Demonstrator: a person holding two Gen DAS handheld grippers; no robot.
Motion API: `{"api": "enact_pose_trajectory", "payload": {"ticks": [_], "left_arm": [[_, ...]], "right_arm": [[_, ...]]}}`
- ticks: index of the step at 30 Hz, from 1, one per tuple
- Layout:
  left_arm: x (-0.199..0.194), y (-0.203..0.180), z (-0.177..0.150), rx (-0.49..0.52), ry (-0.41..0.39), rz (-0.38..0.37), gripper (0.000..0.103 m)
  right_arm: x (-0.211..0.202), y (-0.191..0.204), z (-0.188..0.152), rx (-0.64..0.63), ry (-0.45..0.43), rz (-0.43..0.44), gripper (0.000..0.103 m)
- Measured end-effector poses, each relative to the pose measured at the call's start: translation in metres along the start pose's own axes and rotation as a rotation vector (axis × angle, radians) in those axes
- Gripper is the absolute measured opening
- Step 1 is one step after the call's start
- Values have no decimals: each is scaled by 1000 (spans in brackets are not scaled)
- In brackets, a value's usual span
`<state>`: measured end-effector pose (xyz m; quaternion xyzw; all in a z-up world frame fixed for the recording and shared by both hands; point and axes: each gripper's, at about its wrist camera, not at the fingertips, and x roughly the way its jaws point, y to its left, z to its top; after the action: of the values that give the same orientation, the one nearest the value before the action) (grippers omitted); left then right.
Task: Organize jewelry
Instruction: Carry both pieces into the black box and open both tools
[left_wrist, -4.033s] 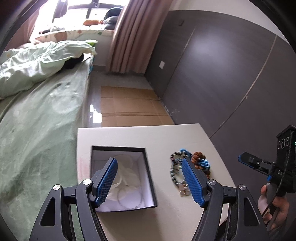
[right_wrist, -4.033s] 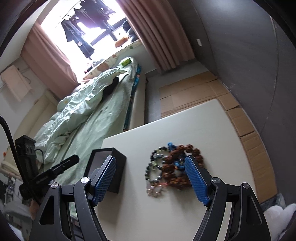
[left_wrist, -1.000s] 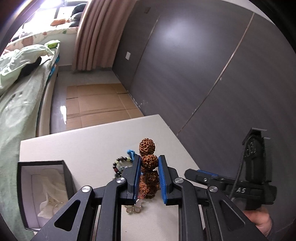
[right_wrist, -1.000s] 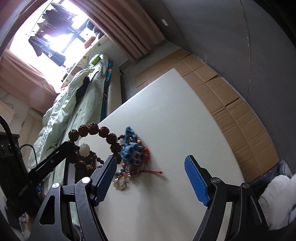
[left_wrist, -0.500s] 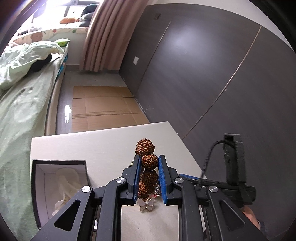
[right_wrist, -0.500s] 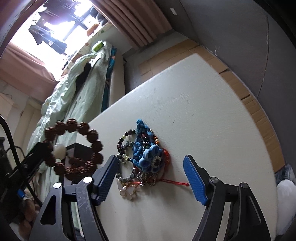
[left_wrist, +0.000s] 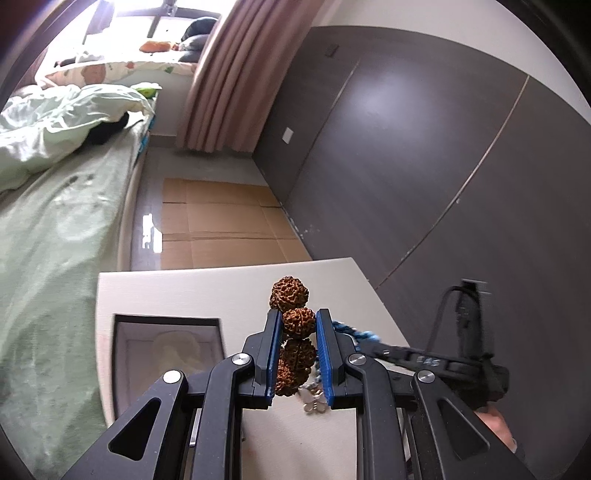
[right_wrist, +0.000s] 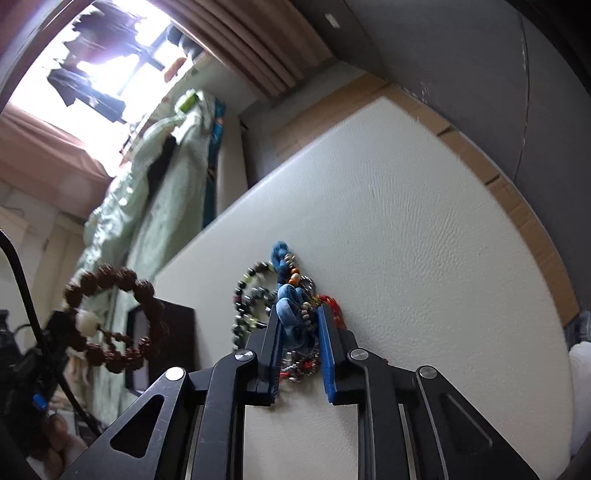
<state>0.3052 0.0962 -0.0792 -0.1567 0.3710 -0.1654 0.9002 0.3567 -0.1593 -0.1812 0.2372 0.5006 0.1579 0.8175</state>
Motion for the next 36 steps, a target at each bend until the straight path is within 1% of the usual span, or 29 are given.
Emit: {"api": "enact_pose_trajectory", "payload": {"ticks": [6, 13, 19, 21, 22, 23, 24, 25, 28, 36], "left_arm": [[-17, 15, 2, -24, -22, 23, 19], [-29, 32, 0, -47, -32, 60, 19], [-23, 46, -6, -69, 16, 98, 20], [-20, 51, -8, -74, 44, 94, 20], [-18, 53, -8, -79, 57, 87, 23], [-17, 57, -8, -92, 73, 78, 30], [-16, 61, -9, -111, 86, 76, 34], [-17, 64, -10, -122, 84, 80, 41], [-24, 72, -9, -138, 59, 117, 42], [-42, 84, -3, -176, -4, 143, 42]], "right_arm": [[-23, 3, -7, 2, -46, 71, 19], [-34, 24, -14, -41, -82, 156, 19], [-26, 44, -21, -82, -72, 195, 19], [-24, 50, -22, -95, -68, 202, 19], [-23, 54, -23, -104, -65, 210, 19], [-23, 57, -24, -111, -62, 220, 19], [-23, 59, -25, -119, -60, 230, 19], [-22, 63, -26, -130, -57, 240, 19], [-18, 75, -30, -160, -43, 274, 19], [-1, 125, -42, -270, -2, 345, 19]]}}
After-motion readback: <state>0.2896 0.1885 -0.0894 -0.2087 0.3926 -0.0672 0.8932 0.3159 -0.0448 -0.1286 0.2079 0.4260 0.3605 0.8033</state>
